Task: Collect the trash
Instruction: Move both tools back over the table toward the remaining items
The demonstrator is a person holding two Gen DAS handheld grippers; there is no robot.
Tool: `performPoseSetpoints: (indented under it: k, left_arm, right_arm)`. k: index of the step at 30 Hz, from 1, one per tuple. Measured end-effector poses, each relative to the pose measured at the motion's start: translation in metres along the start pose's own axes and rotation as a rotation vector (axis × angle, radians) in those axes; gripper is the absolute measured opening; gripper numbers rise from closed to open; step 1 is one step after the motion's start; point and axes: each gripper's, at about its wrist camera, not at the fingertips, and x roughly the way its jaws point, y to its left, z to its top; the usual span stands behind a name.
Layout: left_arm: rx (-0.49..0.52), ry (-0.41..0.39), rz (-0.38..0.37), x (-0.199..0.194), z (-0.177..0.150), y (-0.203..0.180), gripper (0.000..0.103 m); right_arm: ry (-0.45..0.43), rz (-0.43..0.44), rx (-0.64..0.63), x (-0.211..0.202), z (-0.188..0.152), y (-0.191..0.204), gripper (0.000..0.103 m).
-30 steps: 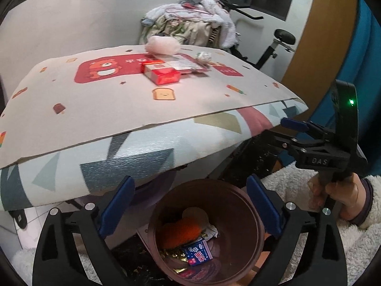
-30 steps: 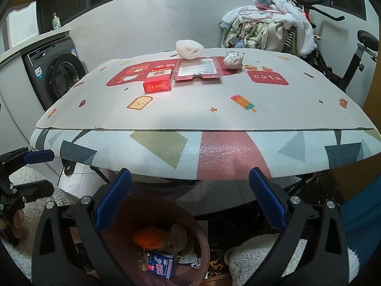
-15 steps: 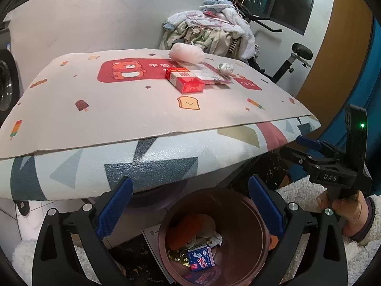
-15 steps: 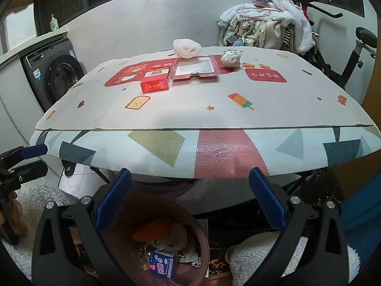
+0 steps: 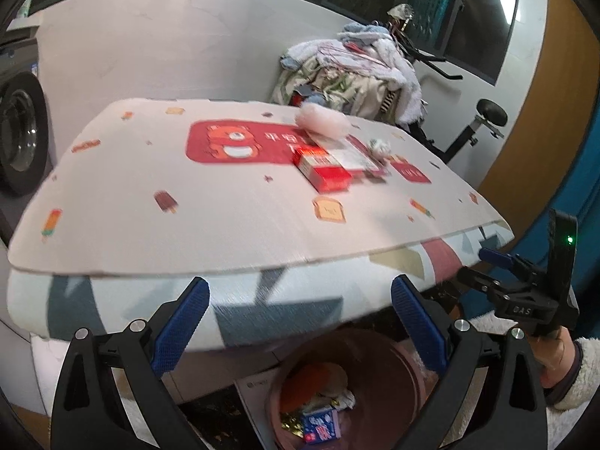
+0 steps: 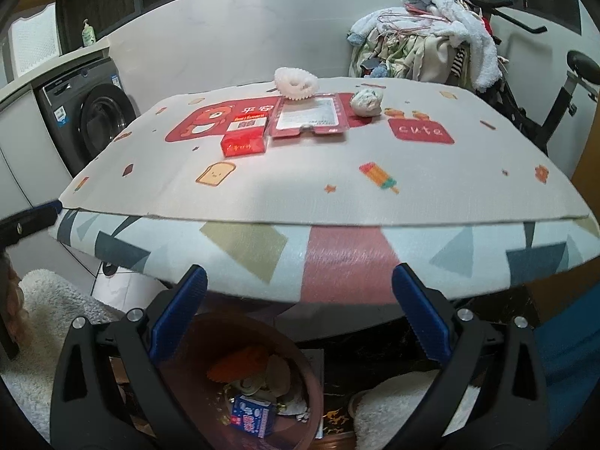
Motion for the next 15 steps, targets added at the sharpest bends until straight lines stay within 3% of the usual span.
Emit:
performPoseSetpoints:
  k: [7, 15]
  left_arm:
    - [0.009, -0.048, 0.020, 0.003, 0.037, 0.011, 0.095]
    - [0.012, 0.002, 0.015, 0.040, 0.078, 0.004, 0.095]
  right_arm:
    - [-0.022, -0.016, -0.032, 0.003, 0.036, -0.014, 0.097]
    - [-0.021, -0.037, -0.055, 0.023, 0.085, -0.038, 0.097]
